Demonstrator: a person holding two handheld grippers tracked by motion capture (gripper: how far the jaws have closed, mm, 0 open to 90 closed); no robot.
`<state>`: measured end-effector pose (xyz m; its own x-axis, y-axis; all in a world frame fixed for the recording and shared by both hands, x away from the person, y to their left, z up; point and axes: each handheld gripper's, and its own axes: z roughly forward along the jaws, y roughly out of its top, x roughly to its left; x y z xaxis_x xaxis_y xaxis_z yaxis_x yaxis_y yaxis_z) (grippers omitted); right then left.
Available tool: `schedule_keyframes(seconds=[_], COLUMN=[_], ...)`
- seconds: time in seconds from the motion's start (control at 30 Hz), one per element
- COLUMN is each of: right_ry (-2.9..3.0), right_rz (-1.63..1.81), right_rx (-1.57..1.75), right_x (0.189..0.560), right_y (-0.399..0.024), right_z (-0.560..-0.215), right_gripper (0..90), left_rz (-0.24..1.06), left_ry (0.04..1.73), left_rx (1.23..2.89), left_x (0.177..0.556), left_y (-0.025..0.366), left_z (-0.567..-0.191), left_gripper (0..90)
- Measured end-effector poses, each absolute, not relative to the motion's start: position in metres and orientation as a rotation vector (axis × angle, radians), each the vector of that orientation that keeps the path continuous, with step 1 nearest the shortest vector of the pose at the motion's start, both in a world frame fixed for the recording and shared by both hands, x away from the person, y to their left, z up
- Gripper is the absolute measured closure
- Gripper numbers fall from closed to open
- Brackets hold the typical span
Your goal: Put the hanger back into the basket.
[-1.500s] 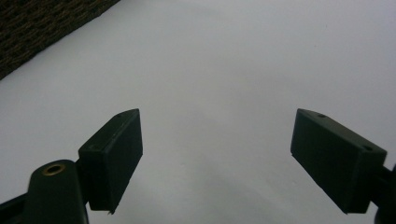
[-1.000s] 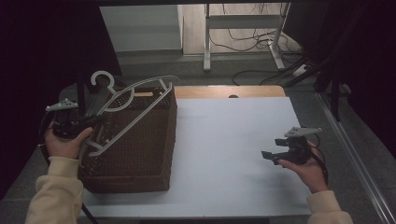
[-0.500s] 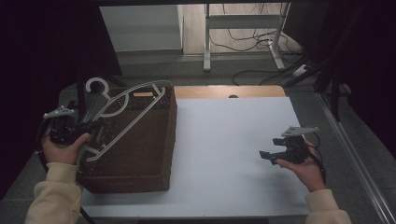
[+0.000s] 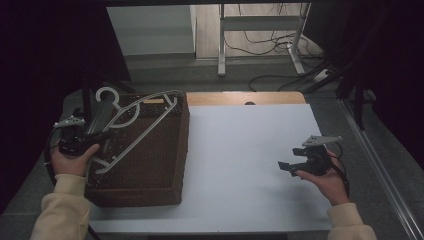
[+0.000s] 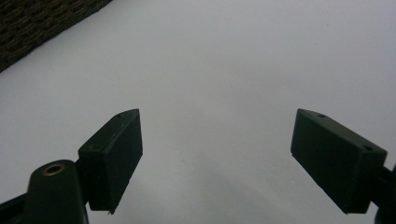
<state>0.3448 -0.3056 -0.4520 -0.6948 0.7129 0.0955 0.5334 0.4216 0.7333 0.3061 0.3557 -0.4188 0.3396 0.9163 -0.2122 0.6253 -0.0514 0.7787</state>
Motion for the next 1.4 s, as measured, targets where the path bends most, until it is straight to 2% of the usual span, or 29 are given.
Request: schedule_keyframes(seconds=[0.4, 0.47, 0.5, 0.53, 0.57, 0.67, 1.1, 1.4], right_ry=[2.450, 2.450, 2.450, 2.448, 2.448, 2.448, 2.440, 2.421], right_rz=[1.134, 1.133, 1.133, 1.135, 1.135, 1.136, 1.141, 1.150], right_rx=[1.091, 1.092, 1.092, 1.094, 1.094, 1.094, 1.090, 1.082], right_x=[0.345, 0.345, 0.345, 0.345, 0.345, 0.345, 0.344, 0.342], right_y=[-0.305, -0.305, -0.305, -0.306, -0.306, -0.306, -0.306, -0.304], right_z=[-0.452, -0.452, -0.452, -0.452, -0.452, -0.452, -0.451, -0.450], right_gripper=[17.0, 17.0, 17.0, 17.0, 17.0, 16.9, 16.8, 16.7], left_rz=[0.411, 0.395, 0.411, 0.423, 0.426, 0.432, 0.348, 0.286], left_ry=[1.387, 1.355, 1.342, 1.333, 1.339, 1.328, 1.138, 1.086], left_rx=[1.795, 1.816, 1.815, 1.816, 1.823, 1.847, 1.907, 1.931], left_x=[0.310, 0.311, 0.310, 0.310, 0.310, 0.308, 0.282, 0.266], left_y=[0.358, 0.357, 0.356, 0.354, 0.353, 0.346, 0.301, 0.270], left_z=[-0.433, -0.433, -0.432, -0.430, -0.428, -0.423, -0.406, -0.421], left_gripper=[80.8, 78.0, 71.2, 50.3, 50.3, 30.5, 26.4, 22.0])
